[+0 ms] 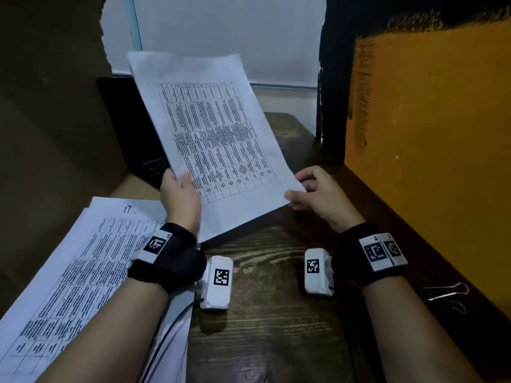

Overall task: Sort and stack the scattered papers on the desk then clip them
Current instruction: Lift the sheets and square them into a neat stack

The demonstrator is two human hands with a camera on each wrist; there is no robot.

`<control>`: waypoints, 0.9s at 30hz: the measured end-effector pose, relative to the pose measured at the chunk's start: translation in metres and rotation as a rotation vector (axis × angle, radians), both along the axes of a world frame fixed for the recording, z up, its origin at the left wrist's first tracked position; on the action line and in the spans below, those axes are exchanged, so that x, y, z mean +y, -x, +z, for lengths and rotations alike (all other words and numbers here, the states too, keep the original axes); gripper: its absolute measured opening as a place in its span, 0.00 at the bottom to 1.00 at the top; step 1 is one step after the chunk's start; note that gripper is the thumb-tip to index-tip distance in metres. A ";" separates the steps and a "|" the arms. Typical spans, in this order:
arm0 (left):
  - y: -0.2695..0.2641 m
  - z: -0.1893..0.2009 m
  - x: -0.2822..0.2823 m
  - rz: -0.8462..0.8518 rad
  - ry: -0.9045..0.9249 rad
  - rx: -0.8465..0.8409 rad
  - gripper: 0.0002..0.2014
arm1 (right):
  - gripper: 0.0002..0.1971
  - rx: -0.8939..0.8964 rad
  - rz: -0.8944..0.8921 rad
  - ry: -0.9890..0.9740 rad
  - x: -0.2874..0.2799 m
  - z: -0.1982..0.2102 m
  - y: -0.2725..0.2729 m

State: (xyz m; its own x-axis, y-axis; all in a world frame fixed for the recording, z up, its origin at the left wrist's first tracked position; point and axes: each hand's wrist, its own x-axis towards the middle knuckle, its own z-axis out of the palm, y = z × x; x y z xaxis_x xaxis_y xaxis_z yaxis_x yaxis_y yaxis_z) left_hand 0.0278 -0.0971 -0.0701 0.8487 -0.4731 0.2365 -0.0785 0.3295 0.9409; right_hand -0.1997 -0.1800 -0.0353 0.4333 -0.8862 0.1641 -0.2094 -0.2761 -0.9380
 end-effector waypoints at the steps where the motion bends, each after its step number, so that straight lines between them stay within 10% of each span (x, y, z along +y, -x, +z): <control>1: 0.002 0.001 0.000 -0.009 0.006 0.001 0.15 | 0.18 0.018 -0.014 0.010 -0.001 -0.001 0.000; 12: 0.012 0.009 0.005 -0.028 0.130 -0.032 0.12 | 0.09 0.190 -0.159 0.119 -0.010 0.000 0.007; 18: 0.025 0.020 0.012 -0.154 0.099 -0.086 0.07 | 0.29 -0.130 -0.067 0.069 -0.002 0.004 0.000; 27: 0.059 0.045 0.031 -0.312 0.147 -0.402 0.19 | 0.09 -0.404 0.034 0.295 0.026 0.016 -0.011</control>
State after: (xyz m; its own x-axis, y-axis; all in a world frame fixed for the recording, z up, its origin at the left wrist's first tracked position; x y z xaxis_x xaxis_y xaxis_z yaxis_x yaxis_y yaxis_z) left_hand -0.0311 -0.0664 -0.0255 0.5013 -0.6262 0.5972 -0.3005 0.5212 0.7988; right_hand -0.1888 -0.1545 -0.0197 0.3114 -0.7632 0.5661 0.1681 -0.5421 -0.8233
